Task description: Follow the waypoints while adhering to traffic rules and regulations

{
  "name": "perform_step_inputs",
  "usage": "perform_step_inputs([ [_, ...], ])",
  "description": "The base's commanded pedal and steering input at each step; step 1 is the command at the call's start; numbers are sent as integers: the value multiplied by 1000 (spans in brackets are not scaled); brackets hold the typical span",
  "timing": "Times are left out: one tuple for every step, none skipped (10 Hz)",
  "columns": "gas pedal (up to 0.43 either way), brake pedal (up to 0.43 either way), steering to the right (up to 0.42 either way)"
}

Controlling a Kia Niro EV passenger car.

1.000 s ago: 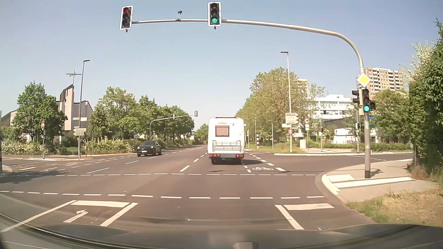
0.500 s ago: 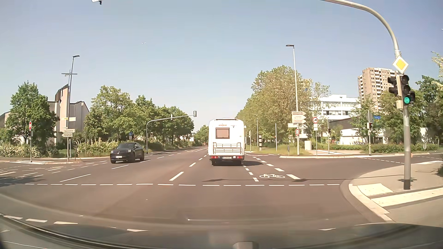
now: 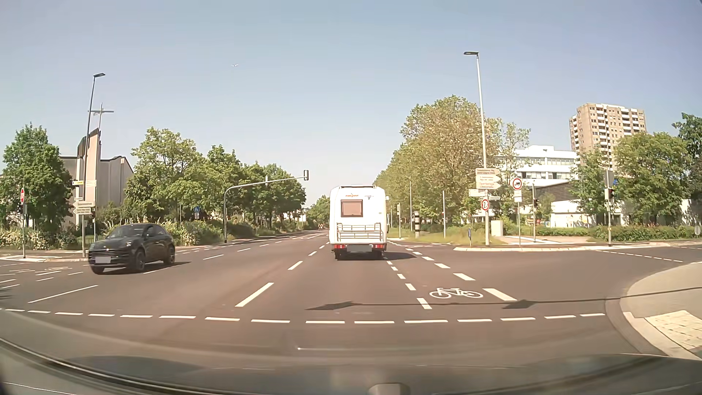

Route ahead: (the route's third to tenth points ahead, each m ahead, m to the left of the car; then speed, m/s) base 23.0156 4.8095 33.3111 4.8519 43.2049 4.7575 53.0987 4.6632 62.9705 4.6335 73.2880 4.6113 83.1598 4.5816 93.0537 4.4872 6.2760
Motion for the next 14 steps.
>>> perform_step_inputs([
  [197, 0, -1],
  [209, 0, -1],
  [209, 0, -1],
  [209, 0, -1],
  [209, 0, 0],
  [209, 0, -1],
  [209, 0, 0],
  [209, 0, -1],
  [209, 0, 0],
  [209, 0, 0],
  [209, 0, -1],
  [209, 0, 0],
  [209, 0, -1],
  [209, 0, -1],
])
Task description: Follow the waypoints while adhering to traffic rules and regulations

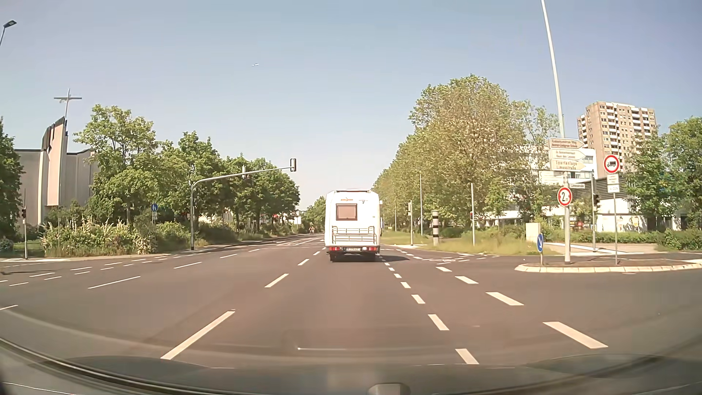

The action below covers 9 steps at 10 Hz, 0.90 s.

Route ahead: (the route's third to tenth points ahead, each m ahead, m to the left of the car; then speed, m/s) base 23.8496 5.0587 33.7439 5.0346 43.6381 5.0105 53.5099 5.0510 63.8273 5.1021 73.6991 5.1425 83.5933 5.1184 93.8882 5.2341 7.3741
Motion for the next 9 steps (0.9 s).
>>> perform_step_inputs([
  [209, 0, -1],
  [209, 0, -1],
  [209, 0, -1],
  [209, 0, -1],
  [209, 0, -1],
  [209, 0, -1],
  [209, 0, -1],
  [209, 0, -1],
  [209, 0, -1],
])
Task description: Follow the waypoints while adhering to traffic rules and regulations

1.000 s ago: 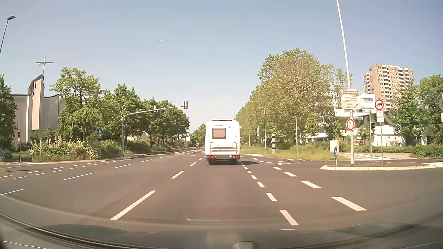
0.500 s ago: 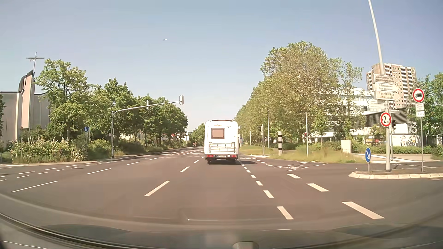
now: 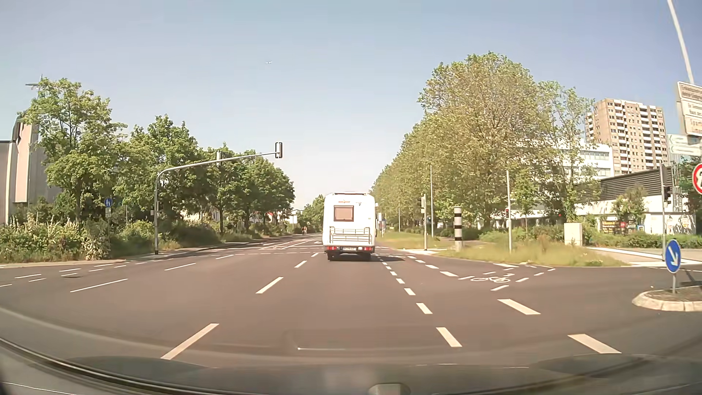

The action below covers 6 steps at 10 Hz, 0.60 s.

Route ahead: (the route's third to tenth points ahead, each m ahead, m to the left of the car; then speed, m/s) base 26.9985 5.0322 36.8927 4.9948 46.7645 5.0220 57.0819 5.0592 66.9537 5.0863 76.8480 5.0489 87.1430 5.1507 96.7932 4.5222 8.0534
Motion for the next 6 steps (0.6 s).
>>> perform_step_inputs([
  [209, 0, -1],
  [209, 0, -1],
  [209, 0, -1],
  [209, 0, -1],
  [209, 0, -1],
  [209, 0, 0],
])
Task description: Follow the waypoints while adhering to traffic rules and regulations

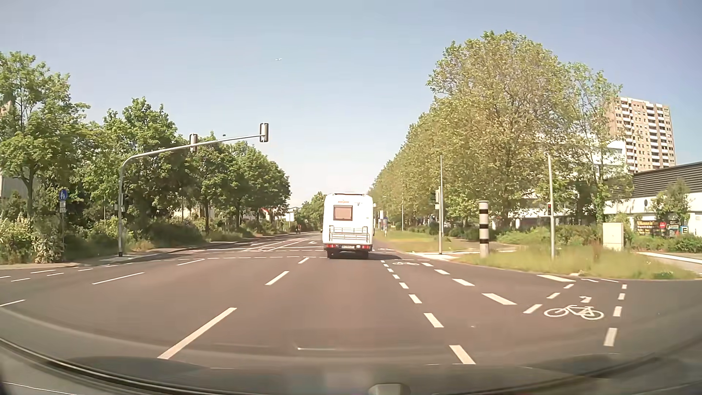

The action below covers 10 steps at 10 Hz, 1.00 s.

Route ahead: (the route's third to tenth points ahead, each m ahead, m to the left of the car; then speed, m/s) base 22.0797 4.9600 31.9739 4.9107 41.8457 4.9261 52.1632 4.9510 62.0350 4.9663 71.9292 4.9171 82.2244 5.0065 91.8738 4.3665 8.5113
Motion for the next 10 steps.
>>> perform_step_inputs([
  [209, 0, -1],
  [209, 0, -1],
  [209, 0, -1],
  [209, 0, -1],
  [209, 0, -1],
  [209, 0, -1],
  [209, 0, -1],
  [209, 0, -1],
  [209, 0, -1],
  [209, 0, -1],
])
